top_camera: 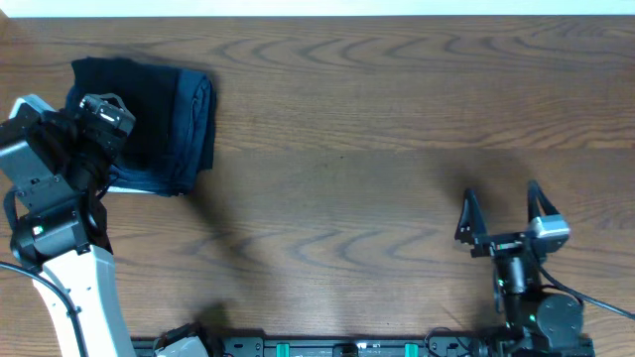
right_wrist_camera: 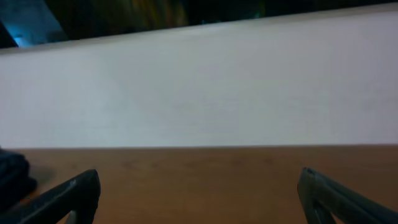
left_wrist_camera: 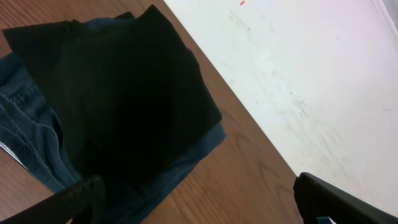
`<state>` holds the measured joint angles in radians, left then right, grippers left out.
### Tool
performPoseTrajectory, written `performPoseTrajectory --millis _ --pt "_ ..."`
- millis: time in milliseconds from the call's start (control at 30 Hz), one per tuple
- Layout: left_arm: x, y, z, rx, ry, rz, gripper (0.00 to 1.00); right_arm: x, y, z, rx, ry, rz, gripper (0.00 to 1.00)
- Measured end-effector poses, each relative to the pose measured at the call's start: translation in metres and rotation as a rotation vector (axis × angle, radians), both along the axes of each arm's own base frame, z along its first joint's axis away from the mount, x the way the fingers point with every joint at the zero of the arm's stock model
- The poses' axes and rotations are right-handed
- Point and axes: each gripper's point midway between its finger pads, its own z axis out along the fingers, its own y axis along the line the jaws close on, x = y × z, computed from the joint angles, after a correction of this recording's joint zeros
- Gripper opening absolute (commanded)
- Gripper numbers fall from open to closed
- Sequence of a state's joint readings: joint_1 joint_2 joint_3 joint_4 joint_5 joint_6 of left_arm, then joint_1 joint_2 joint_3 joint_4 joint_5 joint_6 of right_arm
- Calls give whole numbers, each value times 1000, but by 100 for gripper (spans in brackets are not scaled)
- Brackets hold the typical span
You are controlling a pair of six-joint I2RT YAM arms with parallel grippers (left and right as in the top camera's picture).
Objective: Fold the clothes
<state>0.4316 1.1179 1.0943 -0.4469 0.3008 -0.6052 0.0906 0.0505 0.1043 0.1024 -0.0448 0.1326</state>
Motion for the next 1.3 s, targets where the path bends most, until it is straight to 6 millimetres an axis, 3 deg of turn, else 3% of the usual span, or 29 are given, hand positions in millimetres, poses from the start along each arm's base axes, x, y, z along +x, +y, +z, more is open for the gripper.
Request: performPoseTrajectory --millis 167,467,767,1300 --pt "0 0 0 0 0 0 98 6 -5 -27 -3 46 -23 99" --pt "0 0 0 0 0 0 98 7 -12 -47 -42 93 -57 99" --pt "0 0 0 0 0 0 98 7 -12 -81 -153 215 -58 99" --pt "0 0 0 0 0 0 98 7 -12 -81 -181 211 -60 99"
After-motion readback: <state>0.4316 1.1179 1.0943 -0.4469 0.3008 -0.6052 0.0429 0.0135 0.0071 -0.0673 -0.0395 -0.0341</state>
